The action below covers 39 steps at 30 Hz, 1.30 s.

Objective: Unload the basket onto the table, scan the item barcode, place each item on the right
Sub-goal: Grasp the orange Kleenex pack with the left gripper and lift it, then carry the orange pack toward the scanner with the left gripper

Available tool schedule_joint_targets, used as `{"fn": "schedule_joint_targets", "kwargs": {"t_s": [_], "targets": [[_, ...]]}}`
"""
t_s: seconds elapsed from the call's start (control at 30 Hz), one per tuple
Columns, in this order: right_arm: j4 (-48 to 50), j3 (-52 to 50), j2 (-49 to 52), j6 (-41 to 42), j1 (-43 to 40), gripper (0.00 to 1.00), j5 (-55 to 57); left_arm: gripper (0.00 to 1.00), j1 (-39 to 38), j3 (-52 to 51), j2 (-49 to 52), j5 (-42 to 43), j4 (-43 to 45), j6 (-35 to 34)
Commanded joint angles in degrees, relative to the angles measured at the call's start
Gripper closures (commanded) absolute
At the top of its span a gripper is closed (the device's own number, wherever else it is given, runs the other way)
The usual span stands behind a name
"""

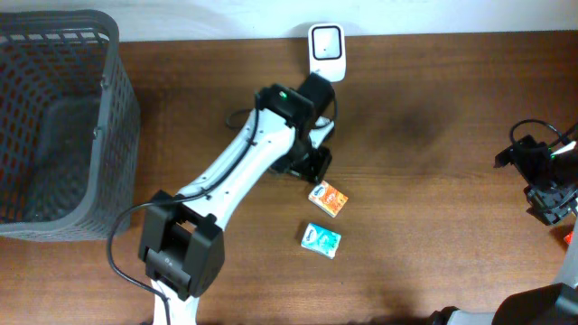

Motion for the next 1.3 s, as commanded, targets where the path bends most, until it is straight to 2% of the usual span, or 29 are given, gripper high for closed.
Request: {"fn": "schedule_joint_targets", "kwargs": {"t_s": [0.0, 0.07, 0.17, 0.43, 0.53, 0.73, 0.87, 1.0, 1.07, 1.13, 1.27], "targets": [[0.00, 1.05, 0.20, -0.42, -0.17, 0.02, 0.50, 0.43, -3.15, -6.29, -0.46, 4.00, 2.10, -0.17], [0.00, 1.05, 0.20, -0.42, -0.17, 0.02, 0.50, 0.44, -4.50, -10.67, -0.44, 4.28, 6.58, -3.61], [0.00, 1.05, 0.20, -0.39, -0.17, 0.02, 0.50, 0.51, -5.25, -15.10, -0.44, 4.28, 12.15, -10.32], [0.00, 1.05, 0.20, -0.42, -0.17, 0.02, 0.50, 0.50, -5.25, -24.30, -0.39, 3.85, 24.15, -25.24], [0.00, 1.05, 0.20, -0.39, -0.17, 0.02, 0.50, 0.51, -5.25, -25.62, -0.39, 3.85, 28.44, -25.68], [0.00, 1.05, 0.20, -0.39, -0.17, 0.02, 0.50, 0.65, -5.25, -25.70, -0.33, 3.65, 33.27, -27.61], [0.00, 1.05, 0.20, -0.42, -0.17, 0.02, 0.50, 0.70, -5.25, -25.70, -0.33, -2.67, 36.70, -27.56], [0.00, 1.05, 0.20, -0.42, -0.17, 0.02, 0.50, 0.66, -5.22, -25.70, -0.31, -13.49, 38.75, -27.52], [0.00, 1.05, 0.20, -0.42, -0.17, 0.02, 0.52, 0.62, -5.05, -25.70, -0.28, -18.12, 40.70, -24.06], [0.00, 1.05, 0.20, -0.42, -0.17, 0.02, 0.50, 0.60, -4.35, -25.70, -0.28, -18.36, 43.39, -20.55], [0.00, 1.05, 0.20, -0.42, -0.17, 0.02, 0.50, 0.60, -2.12, -25.70, -0.24, -14.51, 48.41, -19.89]]}}
